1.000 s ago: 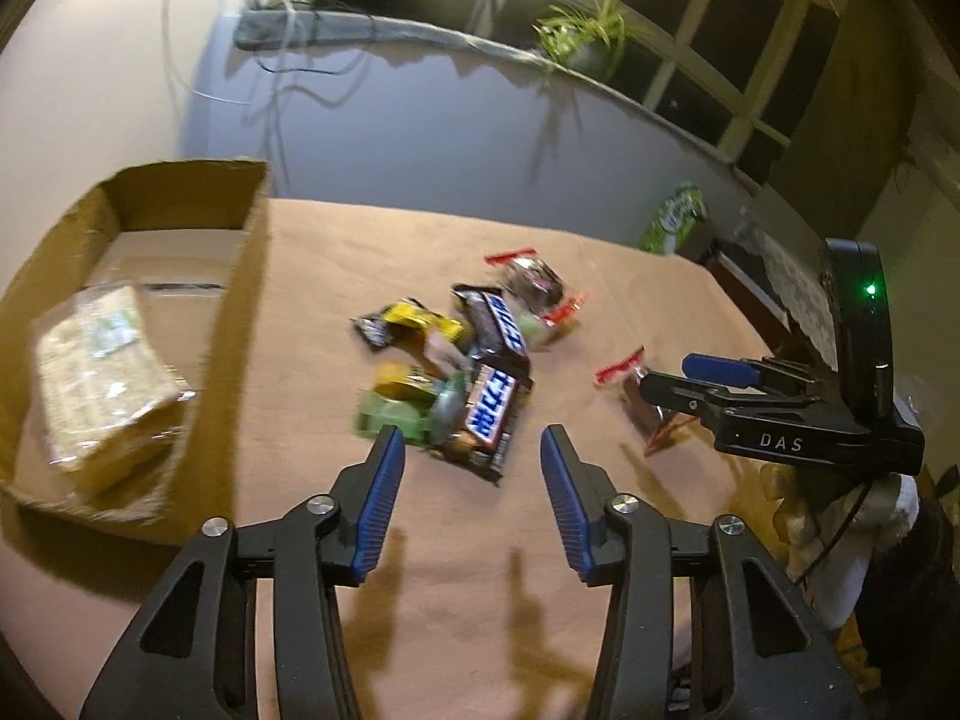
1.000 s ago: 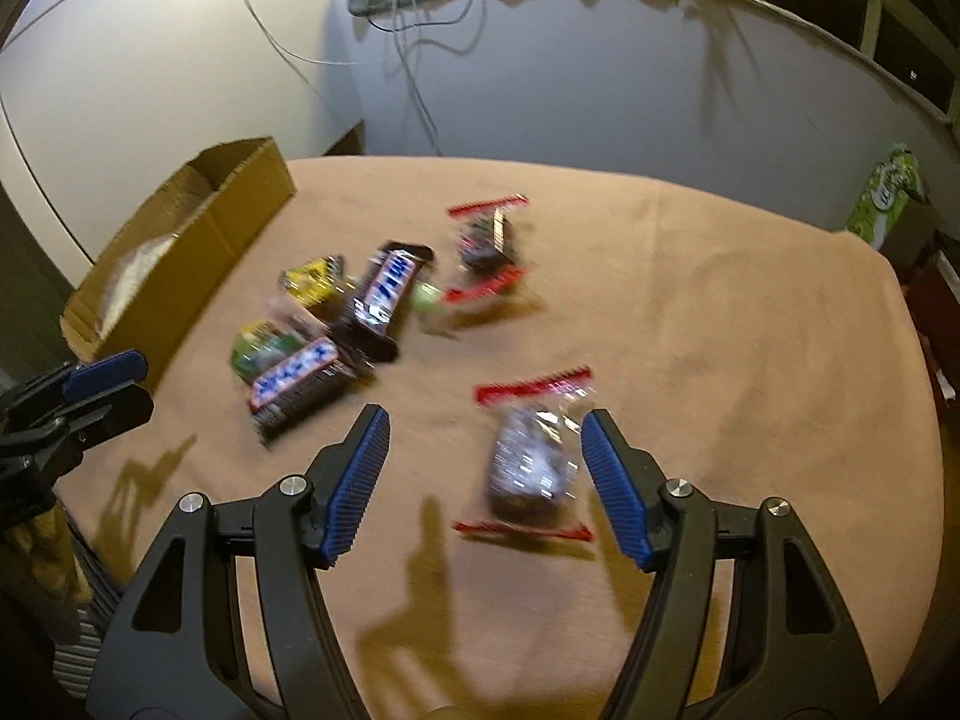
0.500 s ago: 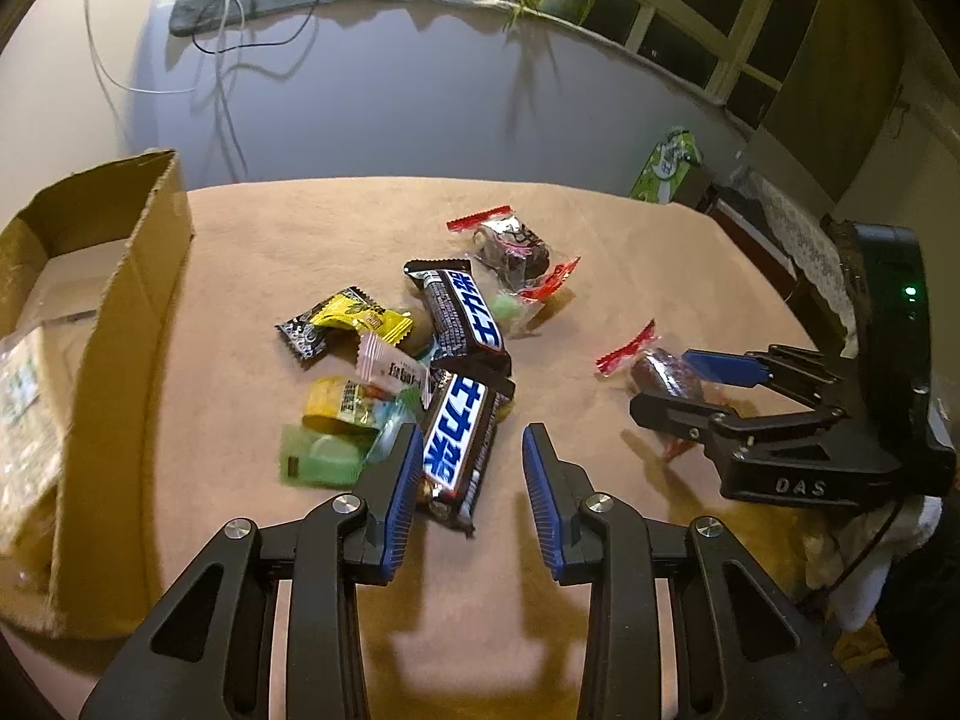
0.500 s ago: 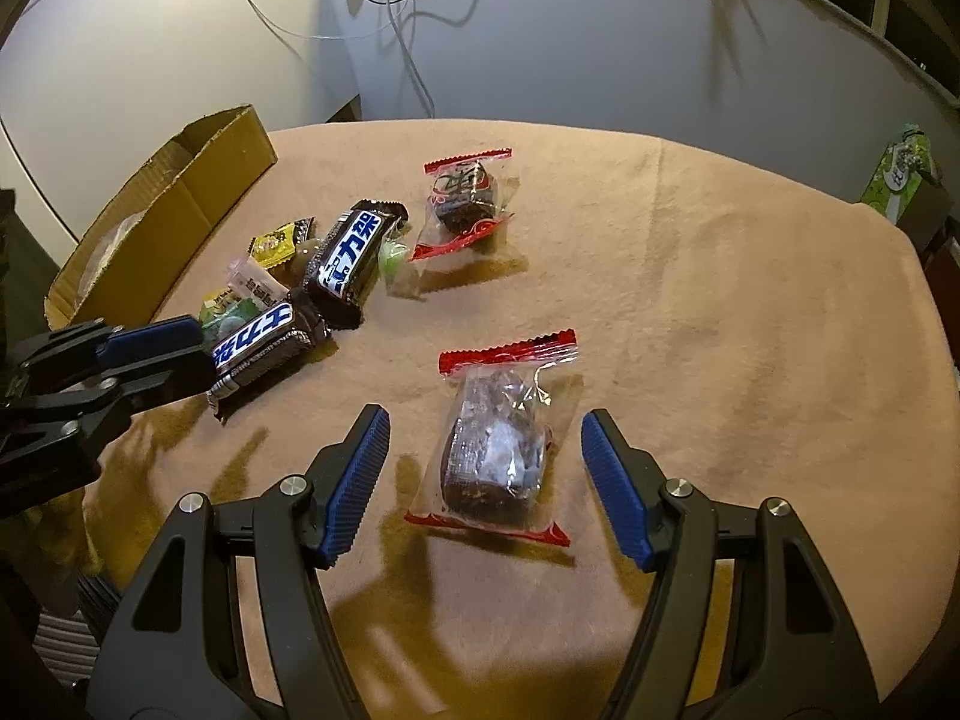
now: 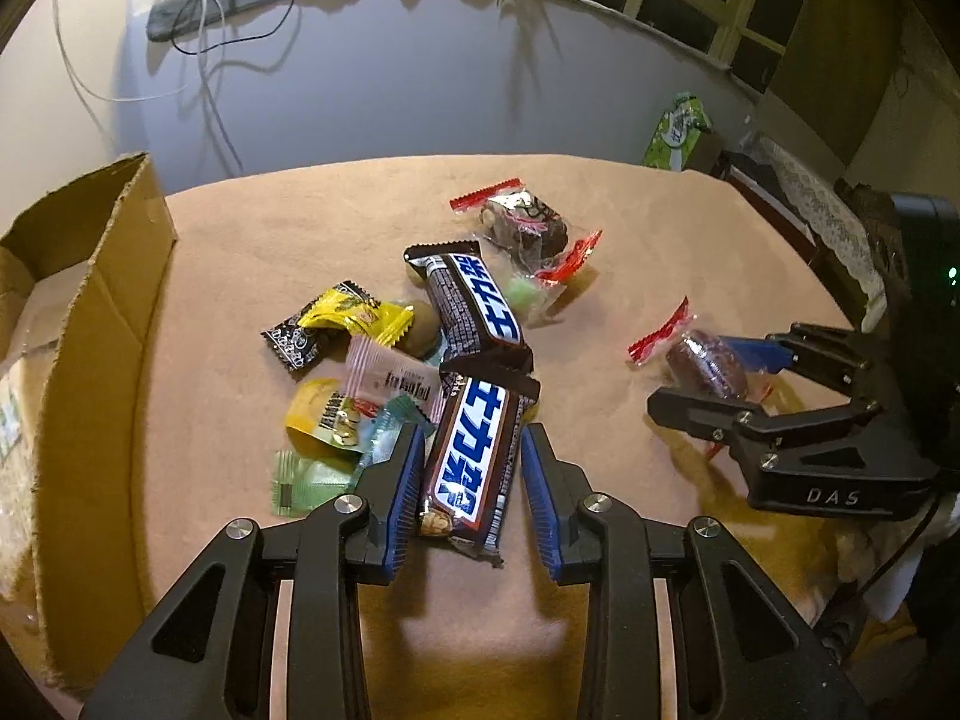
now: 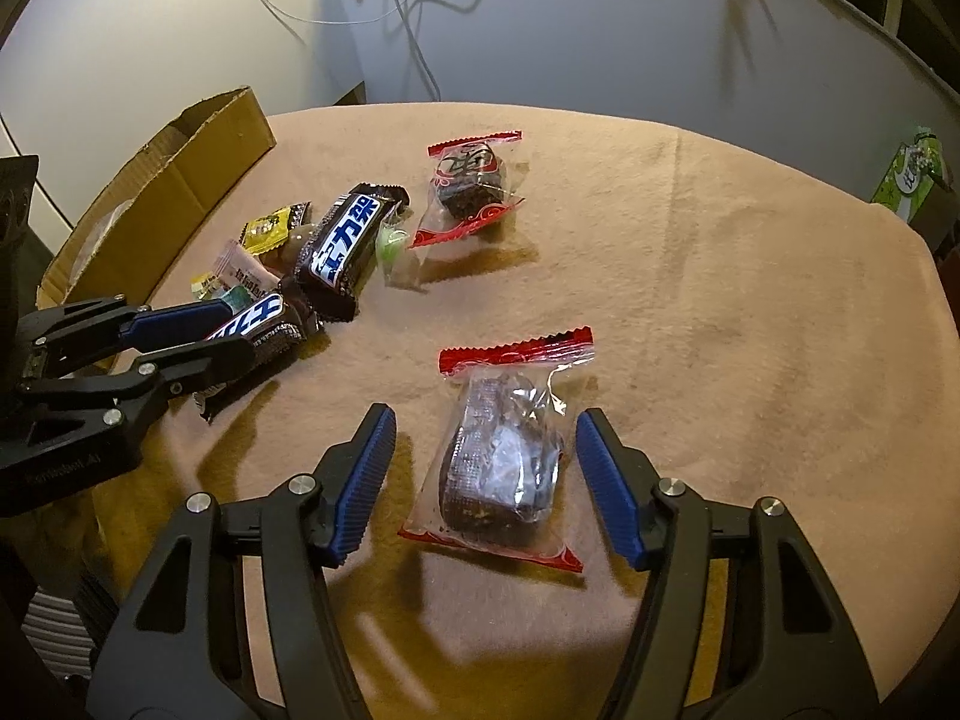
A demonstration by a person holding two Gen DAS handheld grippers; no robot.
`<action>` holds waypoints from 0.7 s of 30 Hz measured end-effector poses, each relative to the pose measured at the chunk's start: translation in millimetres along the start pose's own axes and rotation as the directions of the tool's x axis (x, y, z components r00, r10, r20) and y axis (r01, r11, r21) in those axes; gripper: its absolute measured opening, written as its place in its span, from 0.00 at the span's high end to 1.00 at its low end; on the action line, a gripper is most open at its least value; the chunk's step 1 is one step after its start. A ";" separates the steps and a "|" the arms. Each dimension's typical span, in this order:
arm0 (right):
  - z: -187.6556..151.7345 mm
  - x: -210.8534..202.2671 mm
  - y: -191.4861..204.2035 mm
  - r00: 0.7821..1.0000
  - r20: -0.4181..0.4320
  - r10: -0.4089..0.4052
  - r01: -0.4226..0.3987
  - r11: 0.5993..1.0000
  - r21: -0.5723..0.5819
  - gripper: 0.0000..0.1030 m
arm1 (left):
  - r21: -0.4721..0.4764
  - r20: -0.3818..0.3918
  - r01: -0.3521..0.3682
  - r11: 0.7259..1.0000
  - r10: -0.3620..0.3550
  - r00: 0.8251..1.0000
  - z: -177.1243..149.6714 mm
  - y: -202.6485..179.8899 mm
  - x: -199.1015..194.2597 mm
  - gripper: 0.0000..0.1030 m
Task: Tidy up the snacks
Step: 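Grasp the red-wrapped cake with the right gripper while the left gripper grasps a Snickers bar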
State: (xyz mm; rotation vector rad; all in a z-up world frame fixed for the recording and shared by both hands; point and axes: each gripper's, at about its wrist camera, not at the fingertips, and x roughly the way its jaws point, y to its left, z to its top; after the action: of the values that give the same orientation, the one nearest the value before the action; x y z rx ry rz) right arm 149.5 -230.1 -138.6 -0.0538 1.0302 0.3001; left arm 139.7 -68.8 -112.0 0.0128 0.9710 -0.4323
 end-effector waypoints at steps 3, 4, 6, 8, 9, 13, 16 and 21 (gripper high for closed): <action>-1.1 0.3 -0.8 1.000 -0.001 -0.010 0.010 1.000 -0.001 0.45 | -0.008 -0.005 -0.005 1.000 0.004 1.000 -1.7 0.8 3.0 0.69; -0.6 0.6 -1.0 1.000 -0.001 -0.013 0.013 1.000 -0.001 0.46 | -0.006 -0.006 -0.006 1.000 0.006 1.000 -1.7 -0.2 3.8 0.70; -0.7 -0.1 -1.7 1.000 -0.001 -0.019 0.019 1.000 0.001 0.51 | 0.002 -0.001 -0.014 1.000 0.014 1.000 -2.0 -2.4 4.1 0.72; -1.4 -1.4 -4.4 1.000 0.001 -0.016 0.016 1.000 0.008 0.56 | 0.000 0.002 -0.013 1.000 0.013 1.000 -2.5 -4.0 4.0 0.74; -1.3 -2.0 -5.2 1.000 0.001 -0.013 0.013 1.000 0.013 0.57 | -0.002 0.004 -0.013 1.000 0.013 1.000 -2.8 -4.3 4.0 0.74; -2.5 -3.9 -7.1 1.000 0.001 -0.002 0.002 1.000 0.025 0.59 | -0.020 0.016 -0.013 1.000 0.013 1.000 -4.3 -4.2 2.9 0.74; -4.2 -6.6 -9.0 1.000 0.005 0.019 -0.019 0.999 0.040 0.61 | -0.033 0.022 -0.004 0.999 0.004 1.000 -6.7 -3.5 0.8 0.74; -6.1 -12.5 -10.3 0.999 0.014 0.036 -0.036 0.998 0.053 0.62 | -0.057 0.037 0.014 0.998 -0.011 0.999 -10.1 -2.5 -5.5 0.74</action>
State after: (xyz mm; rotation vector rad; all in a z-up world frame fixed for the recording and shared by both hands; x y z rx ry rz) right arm 141.2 -243.8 -132.1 0.0145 1.0267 0.3054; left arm 128.1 -67.1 -112.9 -0.0525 0.9478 -0.4150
